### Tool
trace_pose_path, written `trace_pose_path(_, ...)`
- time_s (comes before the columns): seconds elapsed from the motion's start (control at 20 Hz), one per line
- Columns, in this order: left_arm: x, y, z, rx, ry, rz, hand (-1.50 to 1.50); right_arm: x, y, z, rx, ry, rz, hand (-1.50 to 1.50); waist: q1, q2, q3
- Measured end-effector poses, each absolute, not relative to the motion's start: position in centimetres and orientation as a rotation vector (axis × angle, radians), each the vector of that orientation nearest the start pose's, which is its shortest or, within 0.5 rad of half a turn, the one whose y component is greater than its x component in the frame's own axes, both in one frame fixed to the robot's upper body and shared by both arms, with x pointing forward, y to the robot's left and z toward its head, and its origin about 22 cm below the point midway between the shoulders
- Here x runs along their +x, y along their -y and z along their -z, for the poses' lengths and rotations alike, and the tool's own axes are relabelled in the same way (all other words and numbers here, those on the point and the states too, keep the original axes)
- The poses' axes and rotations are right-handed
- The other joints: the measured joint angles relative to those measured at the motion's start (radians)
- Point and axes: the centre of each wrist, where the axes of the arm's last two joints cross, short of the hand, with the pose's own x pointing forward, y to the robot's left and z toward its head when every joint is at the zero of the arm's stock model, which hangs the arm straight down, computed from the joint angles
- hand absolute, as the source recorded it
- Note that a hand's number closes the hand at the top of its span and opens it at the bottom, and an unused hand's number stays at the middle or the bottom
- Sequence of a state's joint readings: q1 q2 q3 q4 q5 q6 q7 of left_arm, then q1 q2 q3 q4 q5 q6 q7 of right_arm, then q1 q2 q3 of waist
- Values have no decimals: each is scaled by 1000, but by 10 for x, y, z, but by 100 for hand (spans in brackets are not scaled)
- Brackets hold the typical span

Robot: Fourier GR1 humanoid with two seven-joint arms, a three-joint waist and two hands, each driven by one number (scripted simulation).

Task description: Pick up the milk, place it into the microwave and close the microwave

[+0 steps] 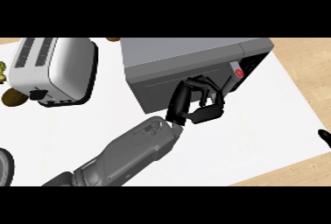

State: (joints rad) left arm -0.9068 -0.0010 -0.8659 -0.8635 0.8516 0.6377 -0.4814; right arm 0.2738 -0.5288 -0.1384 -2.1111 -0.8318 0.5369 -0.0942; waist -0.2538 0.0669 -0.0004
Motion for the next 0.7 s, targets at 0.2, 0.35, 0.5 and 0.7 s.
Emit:
trace_pose_path(0.2,327,5,-39,-277,1828,188,150,168,327,-134,704,1937,-361,-150,-3,4,-1)
trace_pose_path(0.35,328,5,-38,-264,1841,174,150,167,326,-136,725,1930,-379,-150,-9,3,0)
trace_pose_path(0.5,328,5,-37,-264,1848,161,150,167,325,-138,738,1925,-386,-150,-12,5,0)
trace_pose_path(0.7,328,4,-36,-259,1861,148,150,166,325,-141,751,1922,-398,-150,-16,6,0)
